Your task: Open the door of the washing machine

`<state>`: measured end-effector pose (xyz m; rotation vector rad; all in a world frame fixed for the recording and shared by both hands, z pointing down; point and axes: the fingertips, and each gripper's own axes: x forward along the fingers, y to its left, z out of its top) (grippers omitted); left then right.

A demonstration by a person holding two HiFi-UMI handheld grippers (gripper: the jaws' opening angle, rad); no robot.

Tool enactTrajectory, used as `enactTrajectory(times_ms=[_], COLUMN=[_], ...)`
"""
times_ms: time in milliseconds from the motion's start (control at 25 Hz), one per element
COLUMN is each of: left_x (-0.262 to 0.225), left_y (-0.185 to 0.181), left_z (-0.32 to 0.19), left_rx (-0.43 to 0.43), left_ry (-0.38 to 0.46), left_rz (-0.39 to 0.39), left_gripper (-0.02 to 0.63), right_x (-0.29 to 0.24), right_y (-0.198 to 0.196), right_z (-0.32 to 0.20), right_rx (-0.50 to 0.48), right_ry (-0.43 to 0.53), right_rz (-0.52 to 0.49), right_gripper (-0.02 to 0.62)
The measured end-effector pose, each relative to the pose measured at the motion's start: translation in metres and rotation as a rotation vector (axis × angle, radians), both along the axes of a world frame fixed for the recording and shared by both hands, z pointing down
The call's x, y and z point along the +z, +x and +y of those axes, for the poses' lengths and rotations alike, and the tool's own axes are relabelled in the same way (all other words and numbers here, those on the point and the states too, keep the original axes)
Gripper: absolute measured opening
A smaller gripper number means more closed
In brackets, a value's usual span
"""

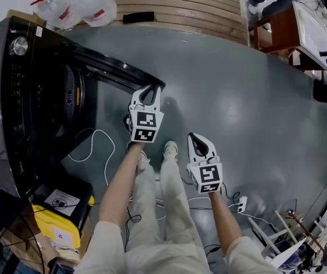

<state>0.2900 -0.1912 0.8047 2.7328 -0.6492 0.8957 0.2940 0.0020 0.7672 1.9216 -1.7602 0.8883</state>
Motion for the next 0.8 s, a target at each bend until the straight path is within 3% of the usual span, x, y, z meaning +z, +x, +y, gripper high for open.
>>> enactTrajectory(times_ms=[320, 800], left_x=[-0.014, -0.041], left_y=[0.016, -0.024], left_z=[-0.008, 0.022], left_rx=[0.011, 0.009], left_ry=[0.014, -0.012], left_rz=[0.036, 0.064], left_gripper=[0.041, 0.008], right_x=[-0.002, -0.02], right_y=[0.015, 0.01], right_z=[-0.001, 0.002], right_rx=[0.018, 0.008], right_ry=[0.014, 0.031], right_rz=[0.001, 0.014], right_gripper=[0.0, -0.002])
